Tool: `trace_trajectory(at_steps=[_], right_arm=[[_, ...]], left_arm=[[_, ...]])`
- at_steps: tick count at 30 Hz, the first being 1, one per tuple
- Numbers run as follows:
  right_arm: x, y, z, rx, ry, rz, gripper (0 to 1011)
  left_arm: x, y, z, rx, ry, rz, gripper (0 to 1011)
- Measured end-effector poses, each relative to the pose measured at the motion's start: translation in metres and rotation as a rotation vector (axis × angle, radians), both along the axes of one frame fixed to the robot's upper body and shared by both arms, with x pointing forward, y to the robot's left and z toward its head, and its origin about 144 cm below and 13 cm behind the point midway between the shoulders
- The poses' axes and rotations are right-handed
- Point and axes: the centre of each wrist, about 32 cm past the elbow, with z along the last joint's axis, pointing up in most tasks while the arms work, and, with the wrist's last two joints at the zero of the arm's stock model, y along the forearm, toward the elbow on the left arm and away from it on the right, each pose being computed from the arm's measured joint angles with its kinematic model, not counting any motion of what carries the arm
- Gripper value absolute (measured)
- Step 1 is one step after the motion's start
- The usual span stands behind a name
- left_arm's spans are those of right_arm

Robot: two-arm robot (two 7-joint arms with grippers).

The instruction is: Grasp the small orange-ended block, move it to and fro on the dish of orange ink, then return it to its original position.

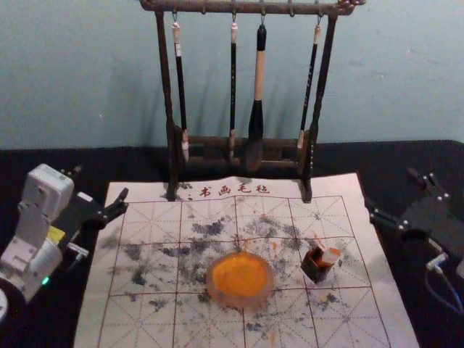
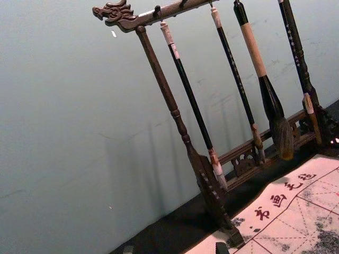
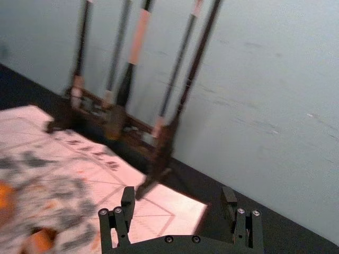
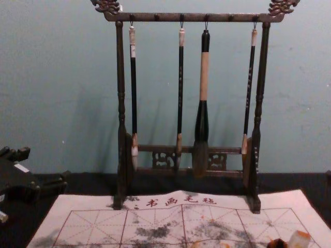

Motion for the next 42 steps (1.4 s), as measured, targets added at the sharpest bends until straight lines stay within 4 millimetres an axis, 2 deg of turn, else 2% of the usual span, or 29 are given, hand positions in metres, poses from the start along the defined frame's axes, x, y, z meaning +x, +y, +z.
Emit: trace_trajectory(at_steps=[7, 17, 24, 42], right_arm=[[-0.017, -0.026, 0.0, 0.046, 0.006, 0.182, 1002], [-0.026, -0.046, -0.006, 0.064, 0.048, 0.395, 1003], [-0.022, -0.044, -0.01, 0.053, 0.085, 0.435, 1003], [0.008, -0.027, -0.025, 0.014, 0.178, 0.481, 1003]], left_arm=[[0.0, 0.0, 0.0, 0.0, 0.0, 0.0, 1001], [0.0, 0.0, 0.0, 0.0, 0.0, 0.0, 1001], [0.0, 0.0, 0.0, 0.0, 0.0, 0.0, 1001], [0.0, 0.0, 0.0, 0.0, 0.0, 0.0, 1001]])
